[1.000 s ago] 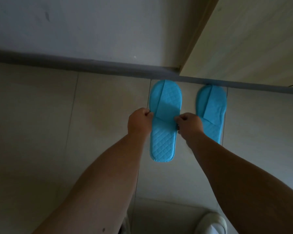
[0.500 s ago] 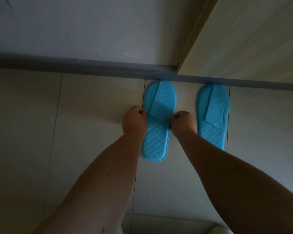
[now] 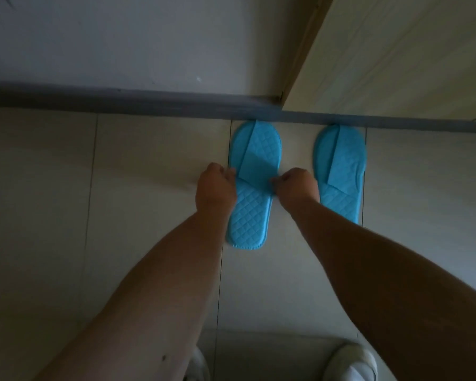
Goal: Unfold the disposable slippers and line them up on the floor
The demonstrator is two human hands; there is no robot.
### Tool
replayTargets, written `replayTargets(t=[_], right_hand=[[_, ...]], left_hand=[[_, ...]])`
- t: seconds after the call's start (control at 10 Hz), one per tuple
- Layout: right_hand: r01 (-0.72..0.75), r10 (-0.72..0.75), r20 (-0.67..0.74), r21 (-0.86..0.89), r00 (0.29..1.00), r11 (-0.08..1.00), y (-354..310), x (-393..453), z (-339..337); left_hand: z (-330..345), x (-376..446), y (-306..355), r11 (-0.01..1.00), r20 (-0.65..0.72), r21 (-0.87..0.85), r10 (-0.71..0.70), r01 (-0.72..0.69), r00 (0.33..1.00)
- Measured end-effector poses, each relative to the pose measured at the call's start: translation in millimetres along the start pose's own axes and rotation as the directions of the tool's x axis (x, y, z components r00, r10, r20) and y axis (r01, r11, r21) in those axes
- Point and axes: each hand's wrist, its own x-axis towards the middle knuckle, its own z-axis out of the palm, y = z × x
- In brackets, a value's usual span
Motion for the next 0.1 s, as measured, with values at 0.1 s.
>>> replayTargets(t=[0.1], right_hand=[[0.016,-0.02,-0.043,-0.094,0.999,0.995,-1.6,-17.4,-18.7]], left_hand=[[-17.2,-15.7,6.0,0.999,0.01,0.034,-0.041,0.041,0.999]])
